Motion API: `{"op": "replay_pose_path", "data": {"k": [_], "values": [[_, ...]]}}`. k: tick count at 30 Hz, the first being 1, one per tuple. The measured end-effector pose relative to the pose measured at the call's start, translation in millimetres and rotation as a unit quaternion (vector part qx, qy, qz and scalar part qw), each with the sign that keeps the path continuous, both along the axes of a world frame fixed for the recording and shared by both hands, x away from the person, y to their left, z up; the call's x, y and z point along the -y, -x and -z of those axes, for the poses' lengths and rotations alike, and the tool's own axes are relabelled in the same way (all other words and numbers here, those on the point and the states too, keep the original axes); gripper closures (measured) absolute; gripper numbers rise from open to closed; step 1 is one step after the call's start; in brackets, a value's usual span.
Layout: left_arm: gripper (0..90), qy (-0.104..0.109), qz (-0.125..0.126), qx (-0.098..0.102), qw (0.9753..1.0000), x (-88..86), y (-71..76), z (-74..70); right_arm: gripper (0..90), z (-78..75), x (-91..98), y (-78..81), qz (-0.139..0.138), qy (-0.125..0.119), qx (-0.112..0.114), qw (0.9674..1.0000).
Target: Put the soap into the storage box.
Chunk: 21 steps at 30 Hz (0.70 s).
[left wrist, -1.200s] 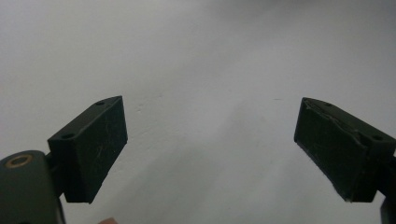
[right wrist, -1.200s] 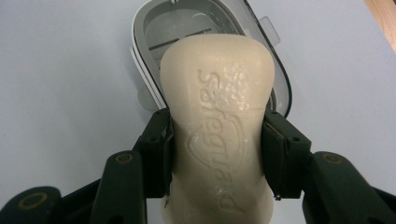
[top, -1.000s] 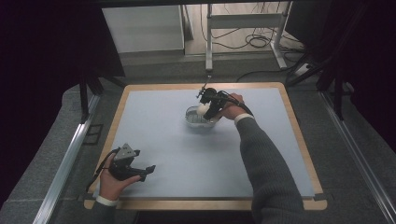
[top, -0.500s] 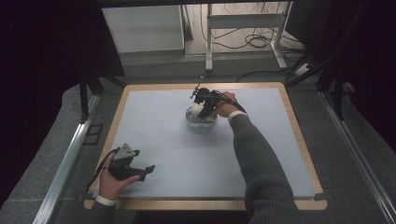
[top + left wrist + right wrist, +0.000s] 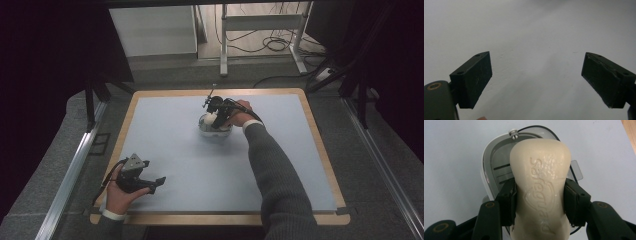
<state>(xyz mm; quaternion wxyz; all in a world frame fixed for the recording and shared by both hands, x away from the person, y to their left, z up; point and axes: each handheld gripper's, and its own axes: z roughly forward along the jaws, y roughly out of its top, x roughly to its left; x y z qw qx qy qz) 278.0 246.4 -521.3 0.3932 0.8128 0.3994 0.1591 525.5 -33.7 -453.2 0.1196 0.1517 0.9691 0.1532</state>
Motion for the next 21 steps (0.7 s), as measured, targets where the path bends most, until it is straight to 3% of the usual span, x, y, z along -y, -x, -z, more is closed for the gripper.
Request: {"op": "replay_pose_path", "data": {"k": [1, 5, 12, 18, 21], "values": [[10.1, 0.0, 0.0, 0.0, 1.0, 0.1, 0.0, 0.0, 48.3, 0.3, 0.5, -1.2, -0.008, 0.005, 0.003, 1.0], [10.1, 0.002, 0.001, -0.001, 1.0, 0.3, 0.2, 0.0, 46.6, -0.7, -0.1, 0.2, 0.005, -0.006, 0.005, 1.0], [10.1, 0.003, 0.001, 0.0, 1.0, 0.0, 0.4, -0.6, 43.3, -14.6, 7.2, 1.9, 0.023, -0.04, 0.006, 0.9989], [10.1, 0.003, 0.002, 0.0, 1.0, 0.1, 0.3, -0.5, 38.6, -29.0, 20.1, 6.9, 0.061, -0.091, 0.013, 0.9939], [10.1, 0.005, 0.001, 0.0, 1.0, 0.5, 0.5, -0.5, 37.4, -32.1, 26.6, 10.9, 0.075, -0.102, 0.018, 0.9917]]}}
